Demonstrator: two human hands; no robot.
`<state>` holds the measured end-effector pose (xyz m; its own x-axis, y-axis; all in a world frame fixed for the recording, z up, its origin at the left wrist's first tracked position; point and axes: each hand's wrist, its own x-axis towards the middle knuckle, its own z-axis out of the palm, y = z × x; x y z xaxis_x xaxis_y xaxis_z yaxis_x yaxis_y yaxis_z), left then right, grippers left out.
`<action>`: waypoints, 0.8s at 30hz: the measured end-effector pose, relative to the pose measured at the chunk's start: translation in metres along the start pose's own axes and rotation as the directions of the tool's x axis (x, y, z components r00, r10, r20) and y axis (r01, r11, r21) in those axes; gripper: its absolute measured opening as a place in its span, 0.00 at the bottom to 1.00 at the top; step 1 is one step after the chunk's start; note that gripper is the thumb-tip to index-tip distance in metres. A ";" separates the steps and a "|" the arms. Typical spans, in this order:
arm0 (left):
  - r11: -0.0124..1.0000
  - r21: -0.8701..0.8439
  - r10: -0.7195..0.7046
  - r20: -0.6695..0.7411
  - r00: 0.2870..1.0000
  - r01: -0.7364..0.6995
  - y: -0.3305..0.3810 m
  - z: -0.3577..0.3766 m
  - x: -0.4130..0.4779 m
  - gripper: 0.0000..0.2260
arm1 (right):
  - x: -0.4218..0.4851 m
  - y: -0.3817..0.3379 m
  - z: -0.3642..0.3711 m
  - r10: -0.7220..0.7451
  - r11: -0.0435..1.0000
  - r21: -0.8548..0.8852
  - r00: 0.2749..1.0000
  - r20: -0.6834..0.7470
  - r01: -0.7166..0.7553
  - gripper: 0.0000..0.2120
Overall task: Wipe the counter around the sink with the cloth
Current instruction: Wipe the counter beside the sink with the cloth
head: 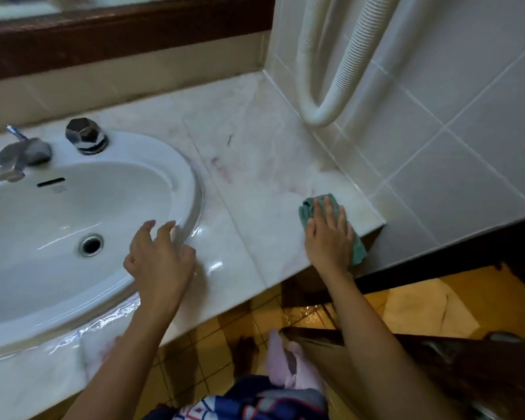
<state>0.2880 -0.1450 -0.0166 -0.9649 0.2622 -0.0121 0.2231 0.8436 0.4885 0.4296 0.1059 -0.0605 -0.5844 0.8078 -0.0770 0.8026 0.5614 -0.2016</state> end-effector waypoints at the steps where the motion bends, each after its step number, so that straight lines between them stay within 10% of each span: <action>1: 1.000 0.006 0.029 0.028 0.999 -0.030 0.005 0.004 0.004 0.23 | 0.012 0.010 -0.005 0.082 0.996 0.022 0.997 -0.012 -0.082 0.25; 6: 0.988 0.088 0.116 0.143 0.983 -0.129 0.004 0.018 0.010 0.29 | 0.011 -0.003 -0.007 0.406 0.904 0.181 0.911 -0.074 -0.388 0.26; 13: 0.920 0.178 0.318 0.188 0.929 -0.350 -0.031 0.003 0.022 0.26 | 0.006 -0.017 -0.004 0.395 0.914 0.117 0.918 -0.029 -0.389 0.27; 24: 0.889 0.152 0.418 0.117 0.901 -0.433 0.013 0.017 0.084 0.24 | 0.112 -0.066 -0.001 -0.216 0.976 -0.016 0.975 0.054 0.217 0.25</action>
<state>0.2117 -0.1042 -0.0265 -0.7597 0.6438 0.0917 0.6367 0.7075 0.3066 0.3115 0.1595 -0.0552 -0.7496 0.6566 -0.0840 0.6584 0.7263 -0.1974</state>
